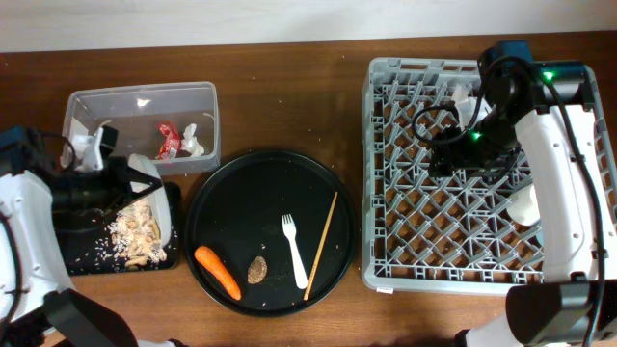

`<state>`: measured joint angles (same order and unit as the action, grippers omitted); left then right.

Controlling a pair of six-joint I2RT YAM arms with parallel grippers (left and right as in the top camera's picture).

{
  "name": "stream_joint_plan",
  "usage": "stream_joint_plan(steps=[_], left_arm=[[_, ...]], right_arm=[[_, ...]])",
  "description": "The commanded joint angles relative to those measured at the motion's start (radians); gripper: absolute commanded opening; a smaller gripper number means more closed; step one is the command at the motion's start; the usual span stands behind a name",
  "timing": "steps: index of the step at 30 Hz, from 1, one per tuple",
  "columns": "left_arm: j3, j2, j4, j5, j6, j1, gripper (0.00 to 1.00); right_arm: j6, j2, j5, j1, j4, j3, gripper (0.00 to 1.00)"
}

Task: Sort waste into correct bins and load items into the dishwasher rack
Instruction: 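Tilt the plate with the left gripper to dump rice onto the tray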

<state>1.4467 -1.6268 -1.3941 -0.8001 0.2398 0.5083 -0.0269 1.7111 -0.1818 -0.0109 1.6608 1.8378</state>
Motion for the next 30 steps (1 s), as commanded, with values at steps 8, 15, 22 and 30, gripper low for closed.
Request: stream_joint_plan(steps=[8,15,22,30], left_arm=[[-0.113,0.017,0.044,-0.256,0.044,0.179,0.0],[-0.2,0.017,0.107,-0.35,0.13,0.188,0.0],[-0.2,0.017,0.074,-0.439,0.194,0.188,0.0],[-0.2,0.023,0.049,-0.423,0.213,0.201,0.0]], right_arm=[[-0.003,0.001,0.01,0.005,0.001,0.002,0.69],[-0.003,0.001,0.01,0.005,0.001,0.002,0.69],[-0.003,0.001,0.011,0.005,0.001,0.002,0.69],[-0.003,0.001,0.014,0.005,0.001,0.002,0.69]])
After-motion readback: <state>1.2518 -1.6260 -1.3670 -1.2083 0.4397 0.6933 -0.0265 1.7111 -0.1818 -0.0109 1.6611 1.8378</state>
